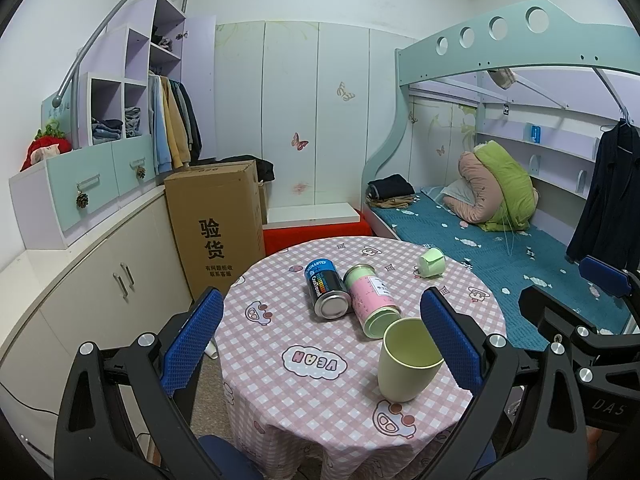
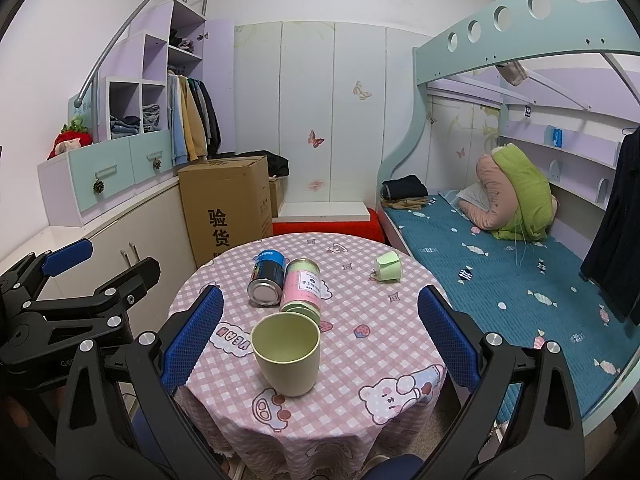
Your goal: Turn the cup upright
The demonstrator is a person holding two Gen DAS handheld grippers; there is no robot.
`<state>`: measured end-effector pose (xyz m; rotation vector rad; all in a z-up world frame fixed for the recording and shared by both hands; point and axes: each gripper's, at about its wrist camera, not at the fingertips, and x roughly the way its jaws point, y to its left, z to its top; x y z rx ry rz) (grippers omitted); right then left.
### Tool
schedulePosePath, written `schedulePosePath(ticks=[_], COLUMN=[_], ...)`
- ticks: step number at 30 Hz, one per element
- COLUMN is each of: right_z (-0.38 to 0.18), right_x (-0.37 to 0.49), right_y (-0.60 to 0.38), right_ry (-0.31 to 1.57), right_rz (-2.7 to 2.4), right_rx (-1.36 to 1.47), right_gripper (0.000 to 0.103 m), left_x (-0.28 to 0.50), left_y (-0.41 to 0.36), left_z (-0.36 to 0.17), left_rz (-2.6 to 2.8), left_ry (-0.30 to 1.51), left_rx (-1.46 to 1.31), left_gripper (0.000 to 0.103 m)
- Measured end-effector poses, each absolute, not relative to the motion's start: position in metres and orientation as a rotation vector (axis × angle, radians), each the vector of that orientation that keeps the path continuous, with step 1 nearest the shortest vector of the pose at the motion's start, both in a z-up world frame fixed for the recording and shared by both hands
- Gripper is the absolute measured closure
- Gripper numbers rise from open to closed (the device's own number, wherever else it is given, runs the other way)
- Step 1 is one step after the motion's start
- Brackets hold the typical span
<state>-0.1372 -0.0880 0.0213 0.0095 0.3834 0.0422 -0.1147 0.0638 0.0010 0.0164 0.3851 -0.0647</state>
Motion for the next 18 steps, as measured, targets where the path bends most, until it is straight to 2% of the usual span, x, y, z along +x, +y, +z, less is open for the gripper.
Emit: schedulePosePath(ticks=[18], right_z=[0.0204], right_x=[-0.1366], right_y=[-0.0883], right_ry=[0.381], right_rz=[0.039], right_rx=[0.009], right_gripper=[0.005], left_x=[-0.1161], left_y=[0.0646], left_z=[-0.0001], left_rz=[-0.066], left_ry=[0.38], left_rx=[0.018], left_gripper=[0.008])
